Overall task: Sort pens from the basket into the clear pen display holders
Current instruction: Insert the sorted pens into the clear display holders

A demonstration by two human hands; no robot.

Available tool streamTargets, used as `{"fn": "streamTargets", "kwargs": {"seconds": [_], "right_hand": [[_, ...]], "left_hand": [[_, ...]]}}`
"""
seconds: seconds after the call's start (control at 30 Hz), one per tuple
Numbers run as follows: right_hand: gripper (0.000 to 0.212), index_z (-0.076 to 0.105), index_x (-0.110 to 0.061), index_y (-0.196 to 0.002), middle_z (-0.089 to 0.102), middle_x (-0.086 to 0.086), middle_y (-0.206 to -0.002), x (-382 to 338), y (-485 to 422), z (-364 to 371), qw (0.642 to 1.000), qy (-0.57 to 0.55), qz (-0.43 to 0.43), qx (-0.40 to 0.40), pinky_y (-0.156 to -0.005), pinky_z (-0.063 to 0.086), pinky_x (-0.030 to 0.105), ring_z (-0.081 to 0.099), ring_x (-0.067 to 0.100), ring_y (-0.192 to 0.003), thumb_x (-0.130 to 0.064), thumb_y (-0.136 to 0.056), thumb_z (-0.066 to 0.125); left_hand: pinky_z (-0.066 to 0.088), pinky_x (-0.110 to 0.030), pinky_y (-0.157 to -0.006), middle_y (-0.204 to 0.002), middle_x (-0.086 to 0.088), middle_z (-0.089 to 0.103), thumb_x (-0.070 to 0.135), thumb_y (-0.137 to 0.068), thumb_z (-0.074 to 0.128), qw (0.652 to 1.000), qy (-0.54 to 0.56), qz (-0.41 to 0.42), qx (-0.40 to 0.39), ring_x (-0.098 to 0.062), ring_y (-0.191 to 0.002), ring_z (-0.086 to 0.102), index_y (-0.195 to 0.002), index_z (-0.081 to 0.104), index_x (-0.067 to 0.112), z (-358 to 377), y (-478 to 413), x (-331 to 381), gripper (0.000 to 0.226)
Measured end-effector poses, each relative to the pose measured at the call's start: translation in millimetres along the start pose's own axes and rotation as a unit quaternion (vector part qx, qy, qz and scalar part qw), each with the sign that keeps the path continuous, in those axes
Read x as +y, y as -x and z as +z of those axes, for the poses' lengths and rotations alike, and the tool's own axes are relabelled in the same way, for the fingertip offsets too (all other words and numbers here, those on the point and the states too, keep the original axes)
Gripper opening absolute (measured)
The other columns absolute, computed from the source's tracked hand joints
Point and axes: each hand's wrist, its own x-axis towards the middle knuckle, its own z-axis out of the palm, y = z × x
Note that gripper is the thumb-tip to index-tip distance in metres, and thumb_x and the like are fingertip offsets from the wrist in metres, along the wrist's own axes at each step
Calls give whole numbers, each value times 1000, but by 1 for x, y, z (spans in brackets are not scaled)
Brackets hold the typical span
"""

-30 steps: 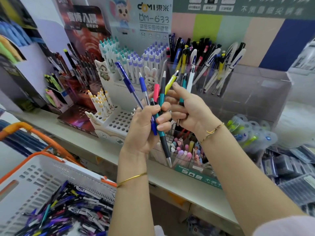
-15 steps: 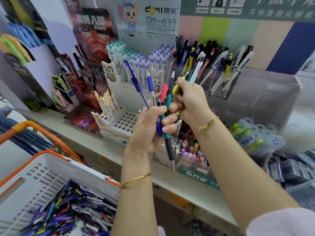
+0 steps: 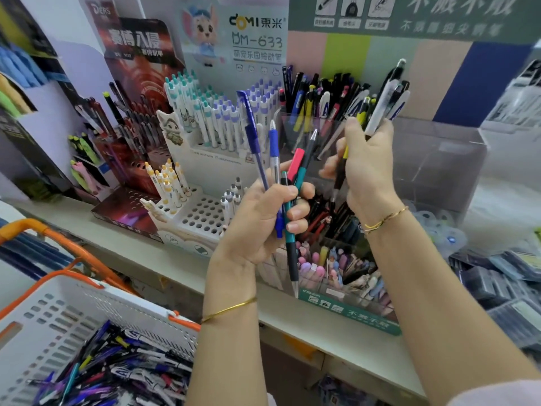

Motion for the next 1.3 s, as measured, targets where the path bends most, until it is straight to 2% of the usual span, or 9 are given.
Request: {"fn": "streamTargets", "kwargs": {"seconds": [0.13,0.3,0.43,0.57,0.73,0.93,1.03,1.2,1.3], "right_hand": [[16,41,-15,-90,37,-2,-58,-10,16,-13,997,32,-2,-69,-35,26,20,26,9,-37,-18,-96,56],[21,52,-11,-78,43,-11,-47,-13,31,-16,991,16,-15,-128,-35,31,17,37,3,-34,-16,-84,72],[25,54,-14,-77,50,-4,-61,-11,24,-24,989,73,-28,-122,-44,40,22,48,5,-45,-18,-77,79],[20,53,-8,-80,46,3,-57,-16,23,-29,994,40,-23,-102,-34,32,18,41,4,-33,-14,-85,71],[21,57,-1,-85,42,3,-45,-11,8,-36,996,-23,14,-90,-36,29,19,32,13,-34,-19,-89,67],[22,58,-6,-78,60,3,-58,-18,-4,-37,990,-134,37,-6,-33,32,17,39,5,-38,-19,-96,57],[21,52,-10,-81,61,-2,-52,-28,-15,-46,992,-119,25,17,-36,34,18,43,7,-38,-22,-99,52],[11,42,-14,-92,48,1,-54,-13,-8,-48,989,-129,76,-8,-47,52,29,52,13,-41,-14,-99,50],[17,41,-13,-89,40,0,-60,-3,-5,-50,988,-110,101,-47,-37,36,19,36,7,-36,-1,-95,52]], "left_hand": [[38,-19,-43,-78,-5,52,-2,-91,45,989,-131,2,69,-9,-50,44,-119,45,13,14,-6,-6,32],[39,-24,-45,-68,1,55,-5,-91,41,952,-276,42,126,-12,-53,45,-114,45,13,33,-18,-22,29],[42,-28,-48,-69,-3,54,-1,-91,42,932,-333,48,134,-13,-54,47,-118,43,16,41,-24,-30,32],[42,-30,-50,-68,1,57,2,-90,47,935,-324,35,136,-12,-54,47,-114,43,19,47,-29,-31,29],[41,-26,-48,-73,-2,51,-1,-91,49,942,-312,14,122,-9,-54,47,-115,43,18,51,-31,-31,31],[39,-24,-47,-81,-7,47,-4,-92,46,946,-307,1,108,-11,-56,44,-111,45,19,42,-28,-29,30],[38,-22,-45,-84,-6,49,-6,-93,43,963,-253,1,93,-11,-55,43,-110,45,16,36,-25,-24,29],[35,-18,-42,-79,-4,52,-1,-81,45,994,-100,24,27,-9,-51,41,-108,44,16,33,-25,-16,32],[36,-16,-40,-79,-4,51,1,-81,43,999,-40,33,-9,-8,-50,39,-112,41,15,29,-26,-15,34]]}}
